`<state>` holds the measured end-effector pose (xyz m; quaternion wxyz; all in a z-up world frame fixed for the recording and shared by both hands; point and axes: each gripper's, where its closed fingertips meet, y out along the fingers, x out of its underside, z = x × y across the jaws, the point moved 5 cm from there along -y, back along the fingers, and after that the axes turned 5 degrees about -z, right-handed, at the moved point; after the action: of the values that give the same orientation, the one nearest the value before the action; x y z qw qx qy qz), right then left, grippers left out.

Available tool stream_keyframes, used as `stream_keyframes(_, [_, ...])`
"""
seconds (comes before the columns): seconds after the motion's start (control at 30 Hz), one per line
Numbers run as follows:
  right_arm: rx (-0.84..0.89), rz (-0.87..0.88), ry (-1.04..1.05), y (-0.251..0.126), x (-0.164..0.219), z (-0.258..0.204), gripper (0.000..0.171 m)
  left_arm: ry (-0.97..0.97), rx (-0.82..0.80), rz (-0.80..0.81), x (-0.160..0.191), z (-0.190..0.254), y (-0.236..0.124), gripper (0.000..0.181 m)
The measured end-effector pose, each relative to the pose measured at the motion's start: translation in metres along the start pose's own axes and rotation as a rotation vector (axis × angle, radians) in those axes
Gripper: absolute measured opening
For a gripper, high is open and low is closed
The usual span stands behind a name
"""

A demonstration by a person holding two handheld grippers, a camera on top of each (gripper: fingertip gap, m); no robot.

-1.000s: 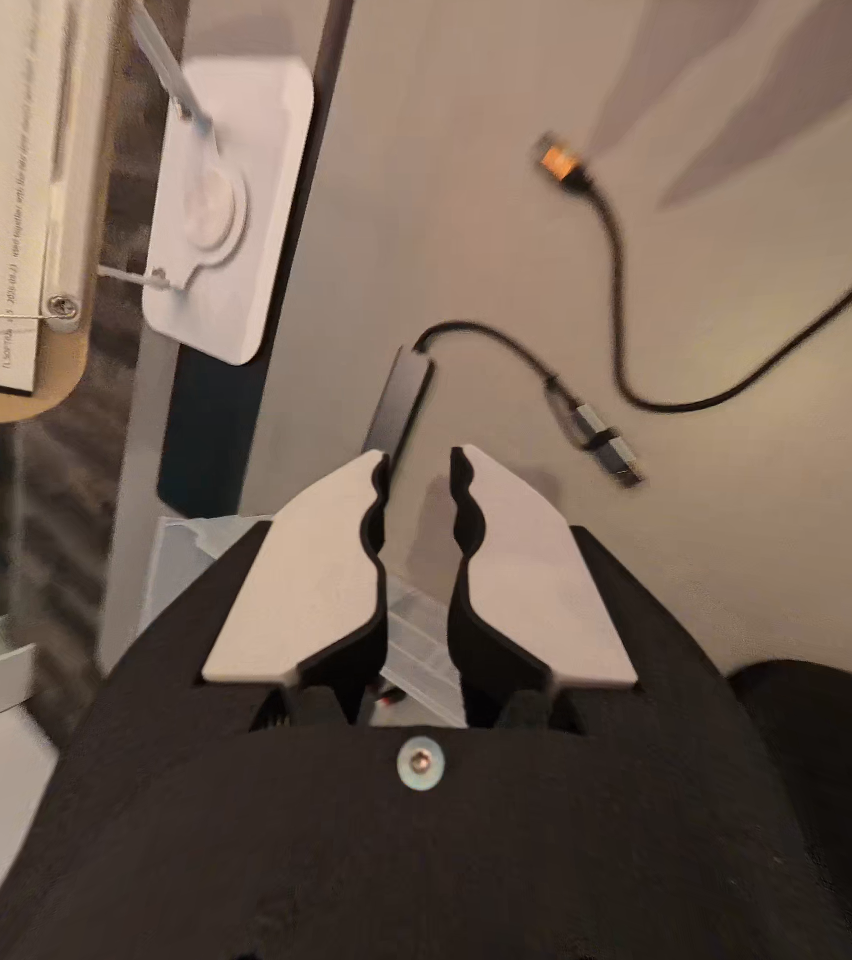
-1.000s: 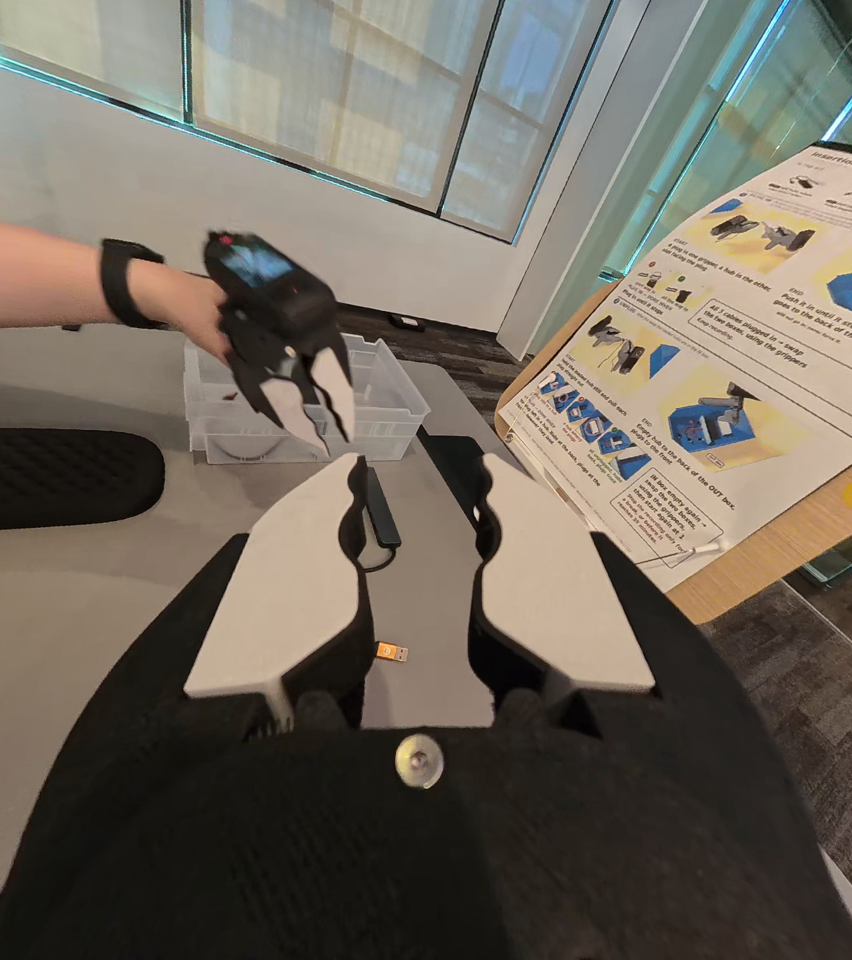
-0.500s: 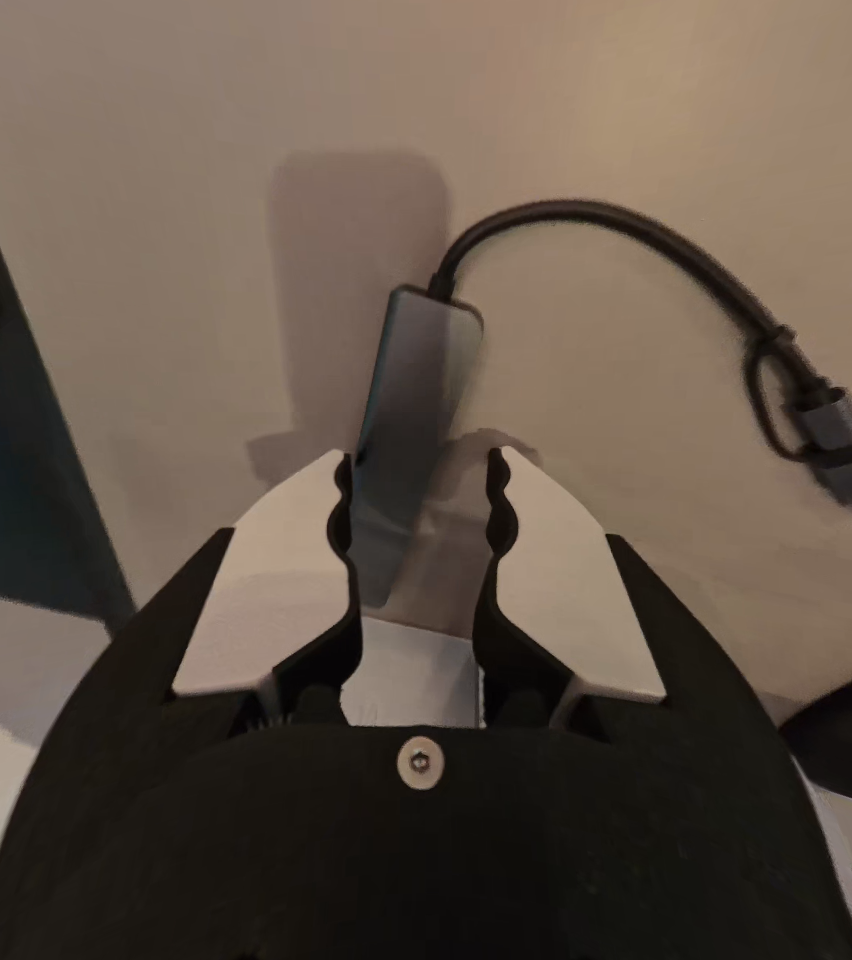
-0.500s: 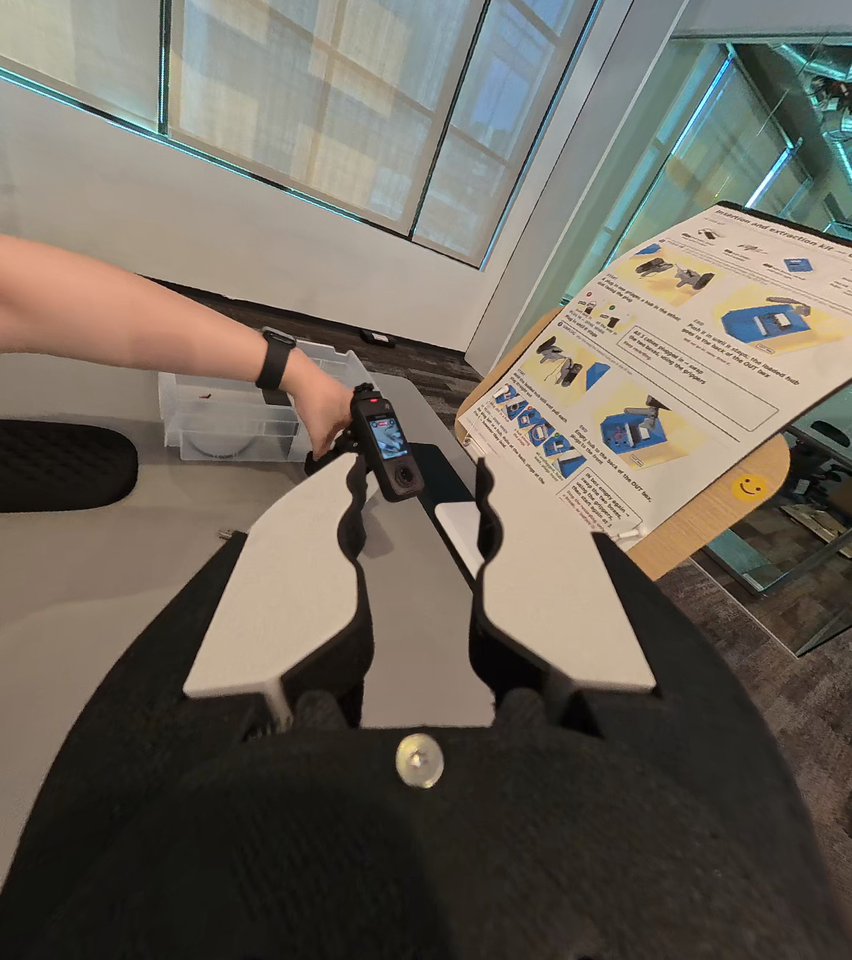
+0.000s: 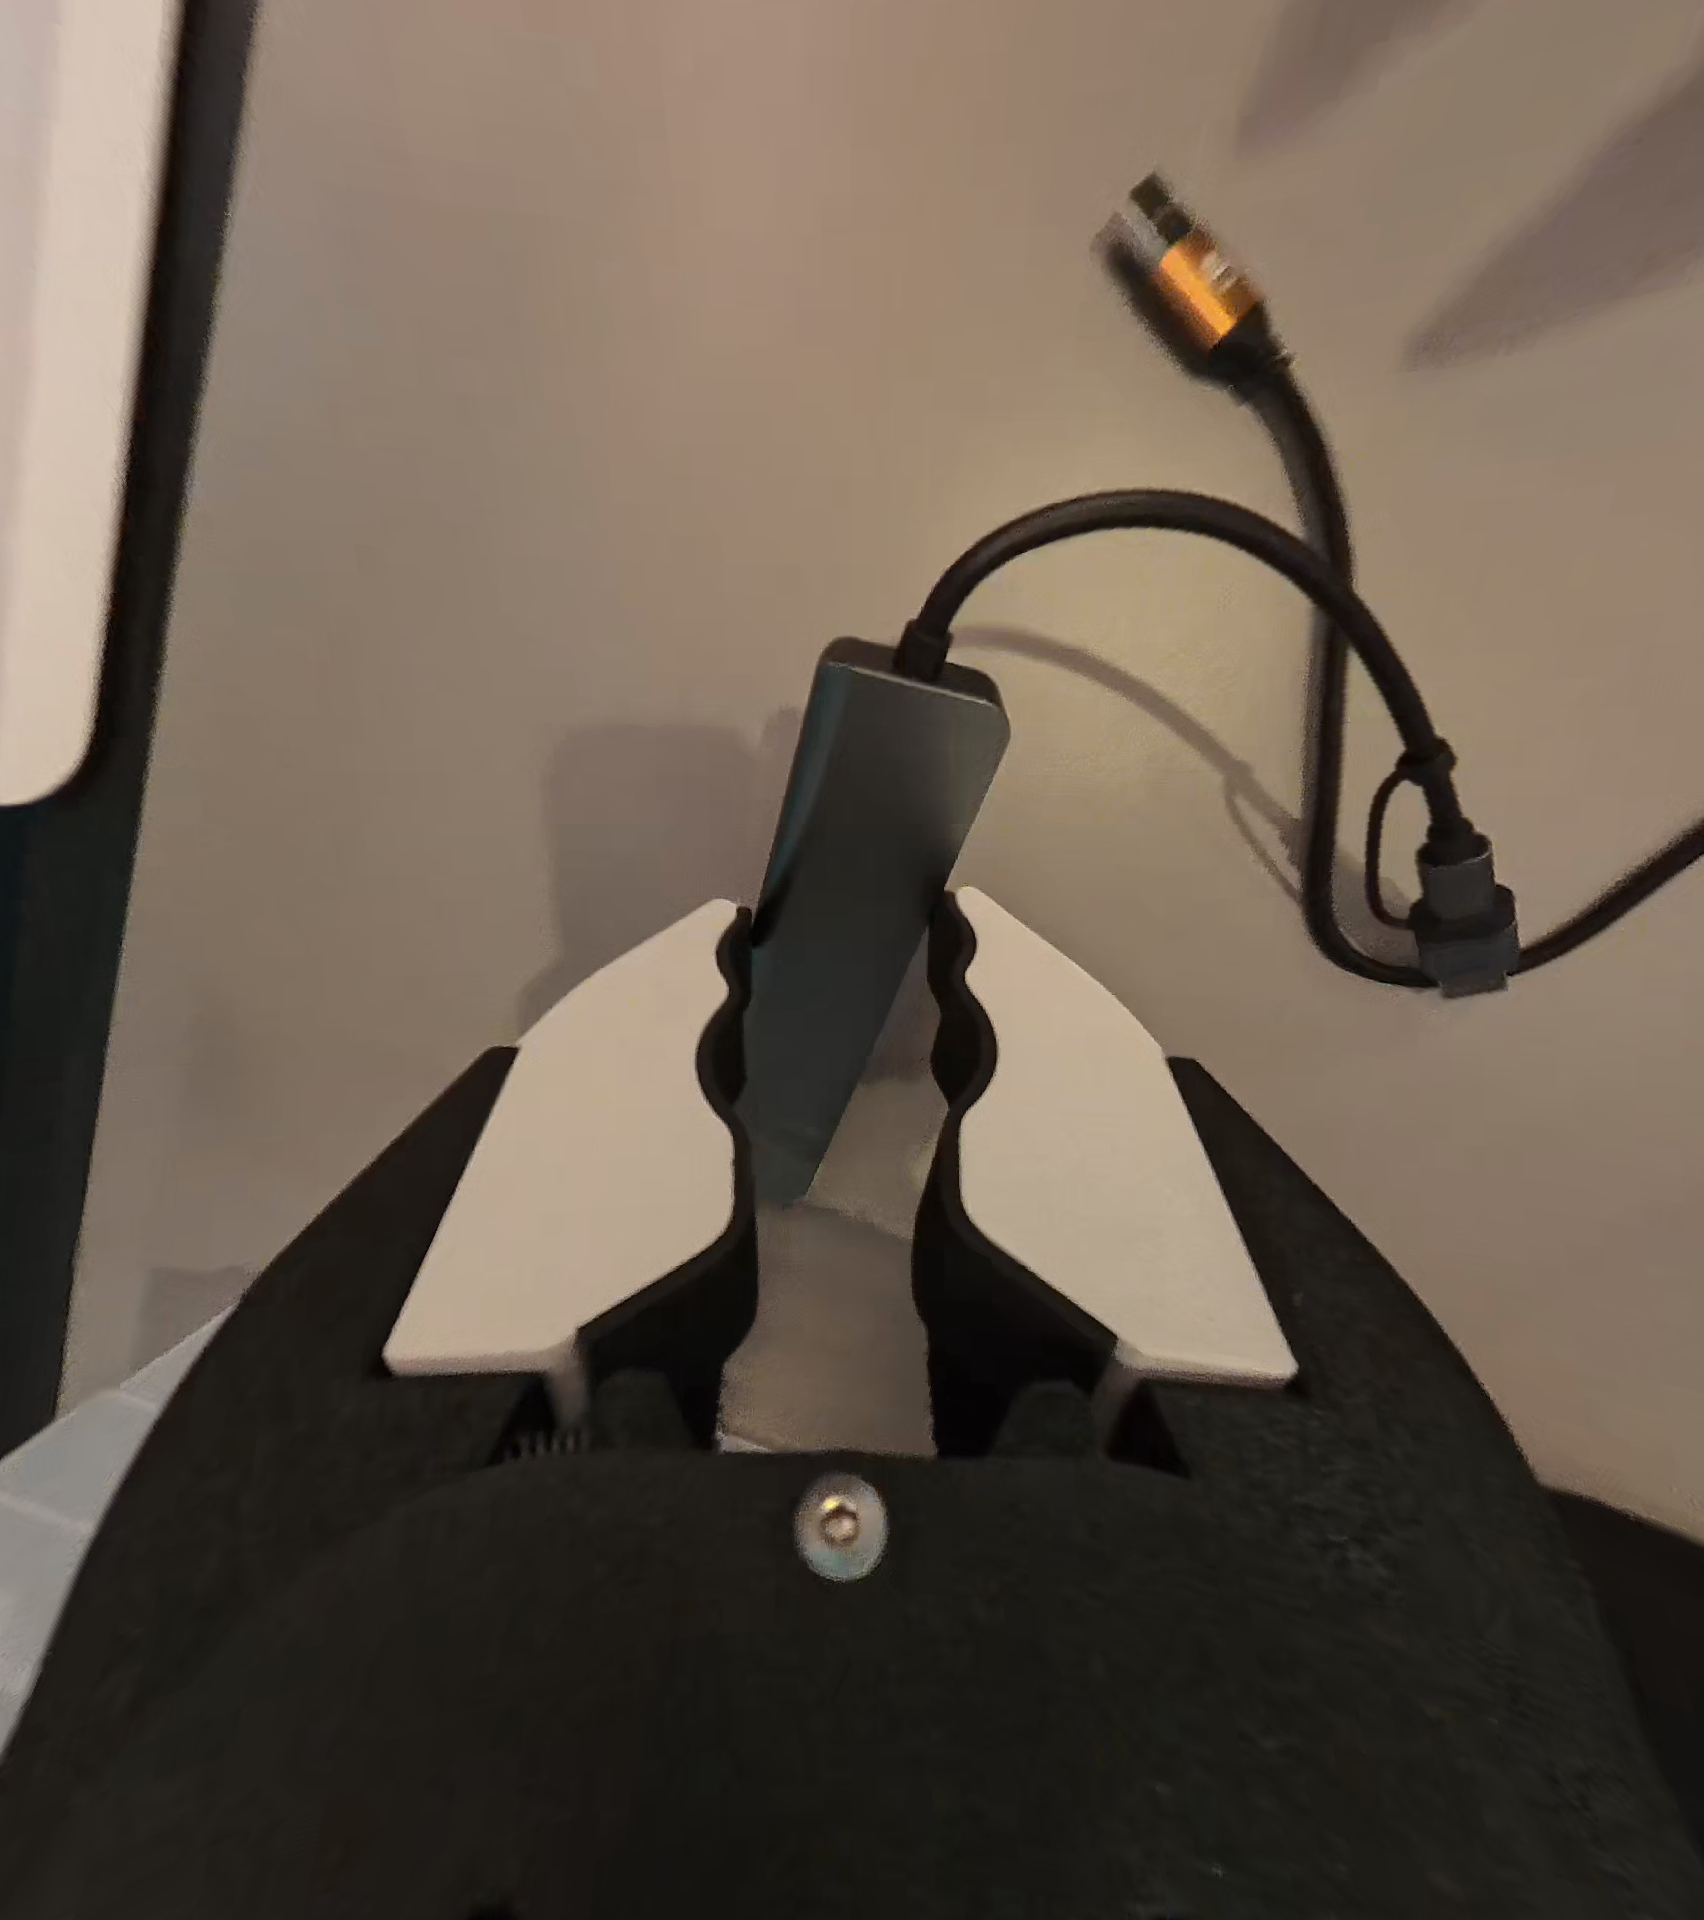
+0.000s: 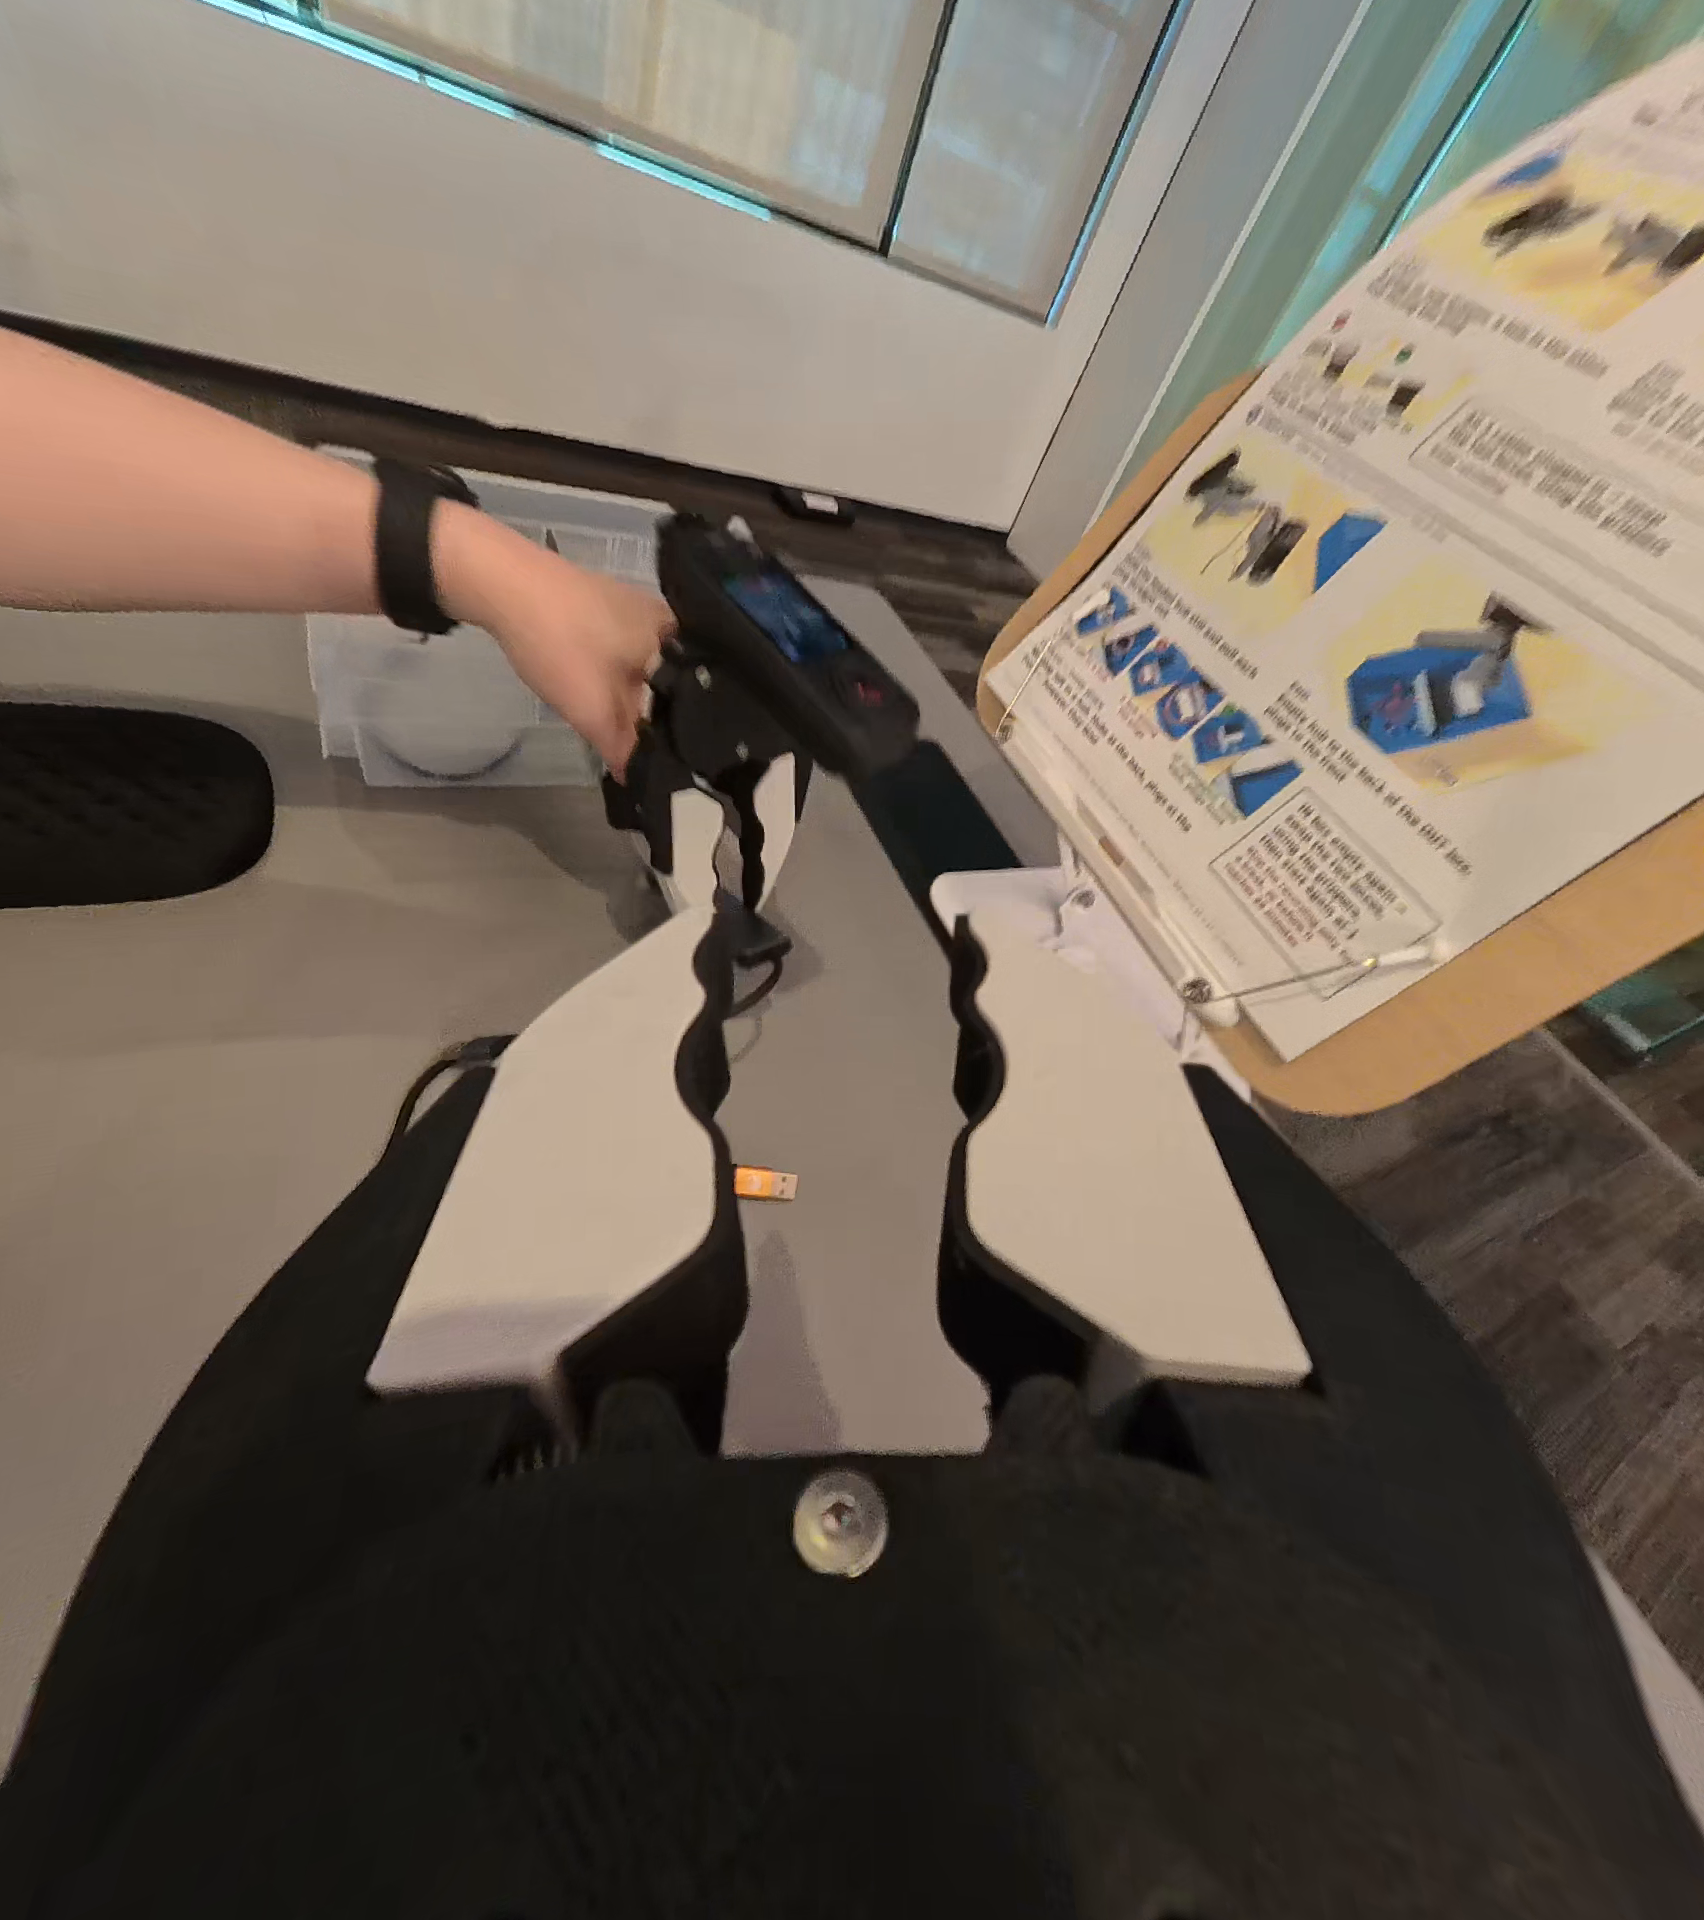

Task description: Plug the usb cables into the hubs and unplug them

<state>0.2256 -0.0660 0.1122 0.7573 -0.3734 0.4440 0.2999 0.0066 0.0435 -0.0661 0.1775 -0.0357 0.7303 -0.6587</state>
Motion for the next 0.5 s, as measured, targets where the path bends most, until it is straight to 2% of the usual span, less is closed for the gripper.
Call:
stream_keyframes(0.1, [-0.010,-0.084,0.038,0.021,0.010,-0.001,0.041,-0.061,-0.043,0.111,-0.001,0.014,-0.010,0.032])
stream_keyframes(0.23, [0.007,-0.193,0.038,0.038,0.023,-0.002,0.041,-0.192,-0.099,0.055,0.008,0.016,0.016,0.031])
stream_keyframes(0.37, [0.014,-0.224,0.043,0.039,0.028,-0.004,0.041,-0.290,0.028,0.042,0.007,0.020,0.042,0.031])
stream_keyframes(0.47, [0.026,-0.234,0.042,0.035,0.030,-0.003,0.042,-0.345,0.054,0.096,0.006,0.023,0.041,0.031])
stream_keyframes(0.5, [0.030,-0.233,0.043,0.033,0.030,-0.002,0.042,-0.368,0.062,0.112,0.007,0.023,0.040,0.039])
